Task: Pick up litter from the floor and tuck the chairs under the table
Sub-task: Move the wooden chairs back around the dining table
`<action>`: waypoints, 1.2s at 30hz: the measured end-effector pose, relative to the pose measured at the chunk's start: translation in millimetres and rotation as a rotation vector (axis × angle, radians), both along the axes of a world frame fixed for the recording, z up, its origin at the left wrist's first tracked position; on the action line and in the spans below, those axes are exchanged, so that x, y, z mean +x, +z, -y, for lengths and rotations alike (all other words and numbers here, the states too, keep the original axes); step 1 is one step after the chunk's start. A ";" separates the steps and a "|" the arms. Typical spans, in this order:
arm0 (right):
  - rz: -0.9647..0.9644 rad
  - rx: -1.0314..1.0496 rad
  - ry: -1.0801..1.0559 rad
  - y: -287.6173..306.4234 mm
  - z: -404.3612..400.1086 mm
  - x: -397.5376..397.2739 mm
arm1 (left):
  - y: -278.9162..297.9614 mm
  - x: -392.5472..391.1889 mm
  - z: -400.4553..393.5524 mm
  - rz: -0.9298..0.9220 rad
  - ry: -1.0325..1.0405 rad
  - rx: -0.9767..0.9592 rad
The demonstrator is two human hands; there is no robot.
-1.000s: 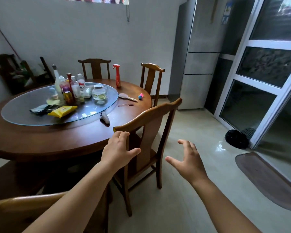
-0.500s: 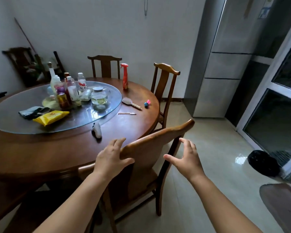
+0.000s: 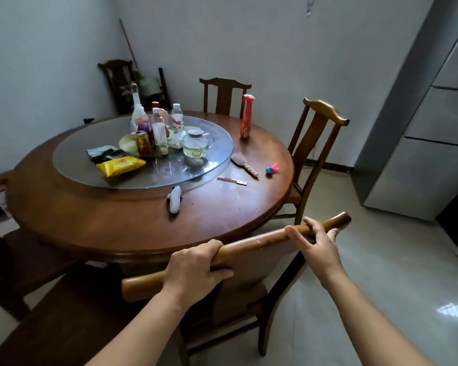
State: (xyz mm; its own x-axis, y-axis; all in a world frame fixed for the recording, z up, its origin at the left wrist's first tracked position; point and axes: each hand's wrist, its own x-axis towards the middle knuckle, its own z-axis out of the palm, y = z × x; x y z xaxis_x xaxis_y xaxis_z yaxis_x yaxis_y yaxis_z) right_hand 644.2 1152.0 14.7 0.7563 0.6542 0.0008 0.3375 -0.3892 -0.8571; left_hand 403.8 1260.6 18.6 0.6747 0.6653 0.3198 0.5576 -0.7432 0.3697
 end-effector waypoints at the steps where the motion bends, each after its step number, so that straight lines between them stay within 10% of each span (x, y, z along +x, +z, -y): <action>1: -0.004 -0.007 0.019 0.7 -1.1 10.8 | 0.0 8.2 2.4 0.000 0.007 0.001; 36: 0.000 0.021 0.498 -5.5 -85.3 265.7 | -6.2 226.4 12.6 0.072 0.272 -0.010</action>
